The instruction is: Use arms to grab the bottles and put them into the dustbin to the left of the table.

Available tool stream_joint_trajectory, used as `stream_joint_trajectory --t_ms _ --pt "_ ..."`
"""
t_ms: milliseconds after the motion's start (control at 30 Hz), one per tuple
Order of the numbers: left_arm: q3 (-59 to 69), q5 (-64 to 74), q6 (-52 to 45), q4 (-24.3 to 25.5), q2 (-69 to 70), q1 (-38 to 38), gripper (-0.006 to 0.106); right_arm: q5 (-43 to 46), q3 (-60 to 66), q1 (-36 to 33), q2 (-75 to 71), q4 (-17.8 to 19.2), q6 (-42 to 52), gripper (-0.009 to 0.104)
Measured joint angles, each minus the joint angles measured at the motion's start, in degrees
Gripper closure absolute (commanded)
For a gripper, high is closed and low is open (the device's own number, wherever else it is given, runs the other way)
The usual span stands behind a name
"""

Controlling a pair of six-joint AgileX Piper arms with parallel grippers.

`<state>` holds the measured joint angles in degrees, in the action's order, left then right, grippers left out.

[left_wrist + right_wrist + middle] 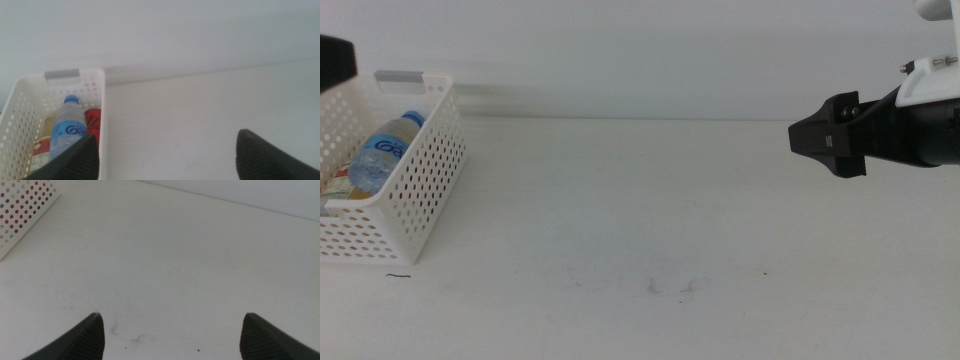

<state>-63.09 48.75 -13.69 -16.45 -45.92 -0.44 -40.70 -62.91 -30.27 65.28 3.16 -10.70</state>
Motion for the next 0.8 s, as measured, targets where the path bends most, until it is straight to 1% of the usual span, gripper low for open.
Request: stream_joint_trajectory --t_ms 133,400,467,567,633,700,800 --pt "0.3 -0.3 0.0 -1.2 2.1 0.0 0.007 0.0 0.0 0.0 0.0 0.0 0.0 0.006" --pt "0.4 -0.7 0.0 -1.5 3.0 0.0 0.007 0.0 0.3 0.0 -0.1 0.0 0.0 0.006" --pt "0.7 -1.0 0.0 -1.7 3.0 0.0 0.007 0.7 1.5 1.0 -1.2 -0.5 0.0 0.006" --pt "4.4 -6.3 0.0 -0.7 3.9 0.0 0.007 1.8 5.0 5.5 -4.0 0.3 0.0 0.006" --pt "10.3 -12.9 0.0 1.1 6.0 0.0 0.007 4.0 9.3 10.0 -7.3 1.2 0.0 0.006" --pt "17.9 -21.4 0.0 3.7 9.7 0.0 0.007 7.6 14.6 15.3 -11.4 1.7 0.0 0.006" --pt "28.9 -30.0 0.0 7.5 17.0 0.0 0.007 15.0 24.2 23.5 -20.0 2.3 -0.1 0.006"
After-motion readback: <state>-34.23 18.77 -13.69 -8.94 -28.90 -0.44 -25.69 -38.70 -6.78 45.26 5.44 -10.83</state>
